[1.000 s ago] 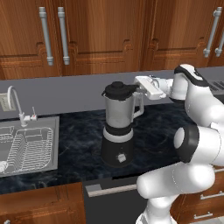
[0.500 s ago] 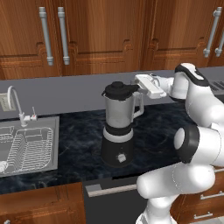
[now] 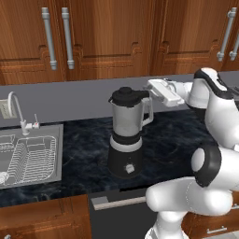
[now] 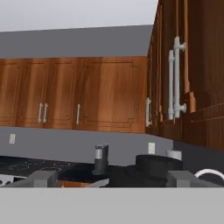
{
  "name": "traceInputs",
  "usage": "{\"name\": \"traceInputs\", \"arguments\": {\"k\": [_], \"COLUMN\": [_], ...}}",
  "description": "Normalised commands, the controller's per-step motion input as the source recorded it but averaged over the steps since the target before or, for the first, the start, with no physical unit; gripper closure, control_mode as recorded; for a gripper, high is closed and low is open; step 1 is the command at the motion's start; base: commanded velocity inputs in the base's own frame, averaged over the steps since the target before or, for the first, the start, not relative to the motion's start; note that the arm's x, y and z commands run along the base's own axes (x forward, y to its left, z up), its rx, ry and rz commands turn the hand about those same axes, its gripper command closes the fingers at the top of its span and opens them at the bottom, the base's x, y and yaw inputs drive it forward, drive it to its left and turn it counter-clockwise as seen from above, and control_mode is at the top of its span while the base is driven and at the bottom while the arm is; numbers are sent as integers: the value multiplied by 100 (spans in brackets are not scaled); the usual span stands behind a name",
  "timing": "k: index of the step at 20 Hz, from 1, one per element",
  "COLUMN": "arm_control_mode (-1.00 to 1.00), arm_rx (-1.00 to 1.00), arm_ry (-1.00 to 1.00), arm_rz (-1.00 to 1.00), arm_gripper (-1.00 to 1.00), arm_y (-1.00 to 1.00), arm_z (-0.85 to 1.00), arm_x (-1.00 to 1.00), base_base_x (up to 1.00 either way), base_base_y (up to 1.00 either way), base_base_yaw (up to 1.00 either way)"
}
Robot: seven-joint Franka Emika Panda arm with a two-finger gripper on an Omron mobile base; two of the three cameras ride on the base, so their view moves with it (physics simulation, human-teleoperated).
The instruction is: Open the blender lid, put the kiwi in the blender, close the lid, and start the blender.
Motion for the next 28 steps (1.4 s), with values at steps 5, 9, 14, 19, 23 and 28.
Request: {"name": "traceInputs", "arguments": {"k": [5, 9, 14, 19, 23, 28], "arm_control_mode": [-100, -100, -100, -100, -100, -100], "arm_rx": [0, -2, -10, -20, -20, -15], "arm_ry": [-3, -13, -8, 0, 0, 0], "arm_rz": [-1, -8, -8, -5, -4, -2], "arm_gripper": [-100, -100, -100, -100, -100, -100], "arm_y": [0, 0, 0, 1, 8, 18], "arm_z": [-5, 0, -18, -91, -88, -65], "arm_x": [-52, -71, -75, -56, -32, -16], "base_base_x": [0, 0, 0, 0, 0, 0], "base_base_y": [0, 0, 0, 0, 0, 0], "base_base_yaw": [0, 0, 0, 0, 0, 0]}}
